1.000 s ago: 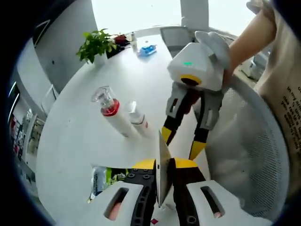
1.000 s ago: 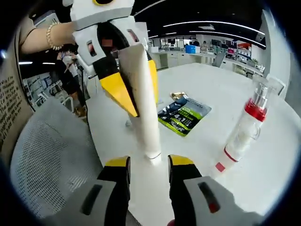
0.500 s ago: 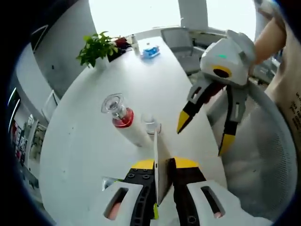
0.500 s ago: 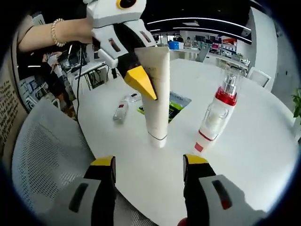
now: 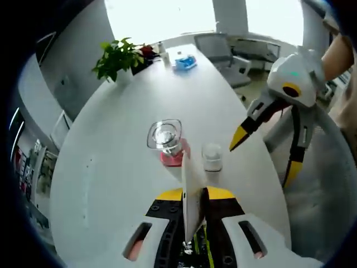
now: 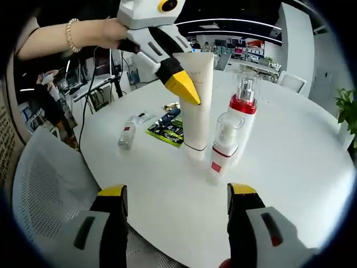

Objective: Arrange the skincare products in the storage area until every visible bottle or jar stands upright without overlapping.

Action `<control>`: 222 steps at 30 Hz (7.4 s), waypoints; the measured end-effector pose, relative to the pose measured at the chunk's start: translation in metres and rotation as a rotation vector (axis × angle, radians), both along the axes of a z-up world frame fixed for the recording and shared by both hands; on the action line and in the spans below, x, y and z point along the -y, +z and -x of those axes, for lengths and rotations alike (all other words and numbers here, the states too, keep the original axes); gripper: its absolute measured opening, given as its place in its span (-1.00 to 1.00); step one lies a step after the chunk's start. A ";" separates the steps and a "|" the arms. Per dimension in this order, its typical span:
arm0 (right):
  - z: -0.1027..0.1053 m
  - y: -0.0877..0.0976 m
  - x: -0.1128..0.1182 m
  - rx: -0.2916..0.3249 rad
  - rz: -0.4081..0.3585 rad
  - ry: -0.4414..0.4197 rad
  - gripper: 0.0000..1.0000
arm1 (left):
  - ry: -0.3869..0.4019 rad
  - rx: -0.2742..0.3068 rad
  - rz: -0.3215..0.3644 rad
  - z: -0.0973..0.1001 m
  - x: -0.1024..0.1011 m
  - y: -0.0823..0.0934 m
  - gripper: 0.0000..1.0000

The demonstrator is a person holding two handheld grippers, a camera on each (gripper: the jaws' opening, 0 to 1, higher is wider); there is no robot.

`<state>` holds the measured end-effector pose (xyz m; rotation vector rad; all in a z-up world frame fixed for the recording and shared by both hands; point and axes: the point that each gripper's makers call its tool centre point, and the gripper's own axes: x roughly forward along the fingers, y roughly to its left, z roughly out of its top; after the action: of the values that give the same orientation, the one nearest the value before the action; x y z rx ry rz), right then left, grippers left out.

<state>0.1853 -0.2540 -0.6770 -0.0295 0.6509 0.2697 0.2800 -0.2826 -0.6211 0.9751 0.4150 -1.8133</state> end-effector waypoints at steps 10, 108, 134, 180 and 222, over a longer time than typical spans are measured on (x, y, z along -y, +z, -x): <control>-0.005 0.007 0.011 0.042 -0.069 -0.082 0.83 | -0.009 0.007 0.004 -0.008 0.017 0.001 -0.82; 0.004 -0.006 -0.012 -0.044 -0.078 0.018 0.86 | 1.085 -0.350 0.313 0.004 -0.251 -0.031 0.94; 0.007 -0.014 -0.012 -0.085 -0.050 0.024 0.82 | 1.109 -0.356 0.331 0.008 -0.256 -0.034 0.93; -0.086 -0.009 -0.142 -0.099 -0.025 0.368 0.31 | 1.115 -0.339 0.360 0.005 -0.259 -0.032 0.86; -0.136 -0.064 -0.191 -0.219 0.079 0.432 -0.42 | 1.065 -0.289 0.285 0.013 -0.258 -0.042 0.83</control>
<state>0.3214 -0.0633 -0.7413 -0.2208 0.8711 0.6705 0.2674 -0.0248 -0.6631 0.1759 0.6677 -0.9726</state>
